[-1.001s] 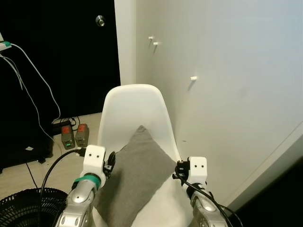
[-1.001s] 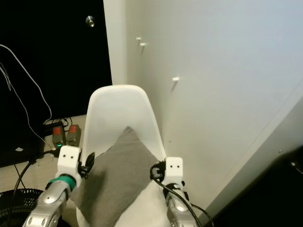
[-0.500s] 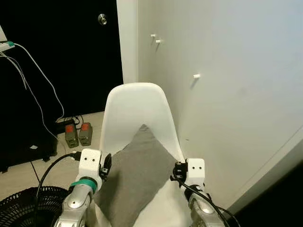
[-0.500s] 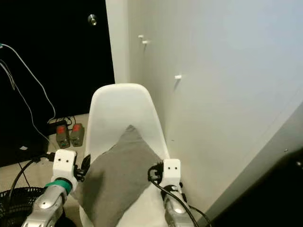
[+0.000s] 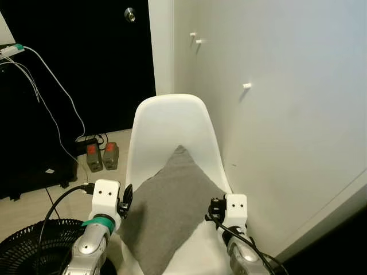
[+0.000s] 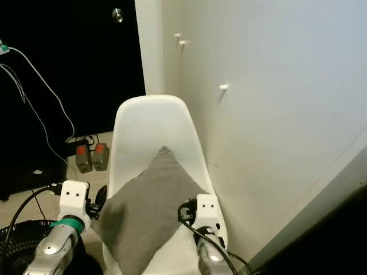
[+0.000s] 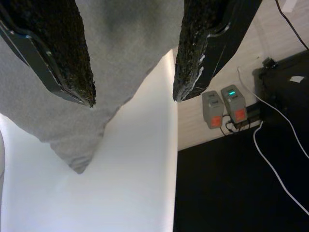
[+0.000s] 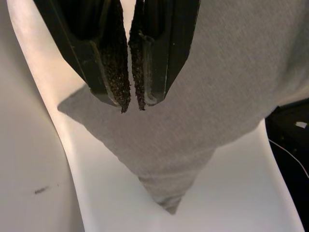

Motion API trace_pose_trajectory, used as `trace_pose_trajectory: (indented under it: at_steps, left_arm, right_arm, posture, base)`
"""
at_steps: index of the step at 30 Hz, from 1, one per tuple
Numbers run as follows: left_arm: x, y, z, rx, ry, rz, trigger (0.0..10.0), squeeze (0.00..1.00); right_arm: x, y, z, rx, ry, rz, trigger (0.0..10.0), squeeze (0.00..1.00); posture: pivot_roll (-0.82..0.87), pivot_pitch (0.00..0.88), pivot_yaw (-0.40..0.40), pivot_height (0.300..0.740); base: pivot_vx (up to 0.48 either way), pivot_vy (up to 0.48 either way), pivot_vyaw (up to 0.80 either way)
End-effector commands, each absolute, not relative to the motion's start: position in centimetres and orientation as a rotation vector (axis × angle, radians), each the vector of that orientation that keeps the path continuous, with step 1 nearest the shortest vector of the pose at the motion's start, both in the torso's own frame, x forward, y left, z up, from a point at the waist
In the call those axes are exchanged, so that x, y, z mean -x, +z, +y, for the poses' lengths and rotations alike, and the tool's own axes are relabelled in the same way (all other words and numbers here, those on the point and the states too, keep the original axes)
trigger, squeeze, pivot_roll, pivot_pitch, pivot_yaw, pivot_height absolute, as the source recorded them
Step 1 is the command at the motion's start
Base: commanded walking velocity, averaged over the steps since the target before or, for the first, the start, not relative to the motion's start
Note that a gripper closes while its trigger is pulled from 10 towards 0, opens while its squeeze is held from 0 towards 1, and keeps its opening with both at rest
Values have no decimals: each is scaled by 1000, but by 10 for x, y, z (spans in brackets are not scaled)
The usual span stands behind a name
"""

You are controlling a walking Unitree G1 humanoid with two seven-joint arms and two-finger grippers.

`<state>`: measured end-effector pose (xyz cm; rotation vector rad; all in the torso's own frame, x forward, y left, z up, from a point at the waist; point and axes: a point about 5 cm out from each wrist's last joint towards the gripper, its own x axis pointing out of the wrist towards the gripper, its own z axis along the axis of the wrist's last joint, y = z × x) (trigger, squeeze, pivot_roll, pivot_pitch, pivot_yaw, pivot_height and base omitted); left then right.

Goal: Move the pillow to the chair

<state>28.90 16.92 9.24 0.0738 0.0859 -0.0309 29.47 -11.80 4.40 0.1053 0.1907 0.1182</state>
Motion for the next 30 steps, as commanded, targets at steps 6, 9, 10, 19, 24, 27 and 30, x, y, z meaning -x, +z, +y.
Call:
trace_pose_trajectory:
  at_steps: [6,9,10,19,24,27,30]
  left_arm:
    - [-286,88,173,-67,-34,119,10000,0]
    - [-285,88,172,-67,-37,122,10000,0]
    - [-285,87,172,-67,-39,123,10000,0]
    - [-290,87,166,-61,-58,127,10000,0]
    - [-291,85,164,-53,-68,133,10000,0]
    - [-291,84,163,-54,-72,139,10000,0]
    - [-292,83,162,-53,-74,142,10000,0]
  right_arm:
    - [-290,40,-113,-120,126,212,10000,0]
    - [-289,40,-114,-122,125,211,10000,0]
    - [-289,40,-114,-123,124,211,10000,0]
    - [-286,41,-117,-129,134,206,10000,0]
    - [-286,43,-122,-162,103,196,10000,0]
    - [-287,45,-124,-153,92,189,10000,0]
    - [-286,45,-123,-186,103,195,10000,0]
  posture:
    - [-1,132,117,740]
    - [-3,133,118,740]
    - [-3,133,118,740]
    - [-24,118,121,740]
    - [-44,111,121,740]
    - [-52,111,120,740]
    - [-56,108,119,740]
  base:
    - [0,0,0]
    - [0,0,0]
    - [0,0,0]
    - [0,0,0]
    - [0,0,0]
    - [0,0,0]
    - [0,0,0]
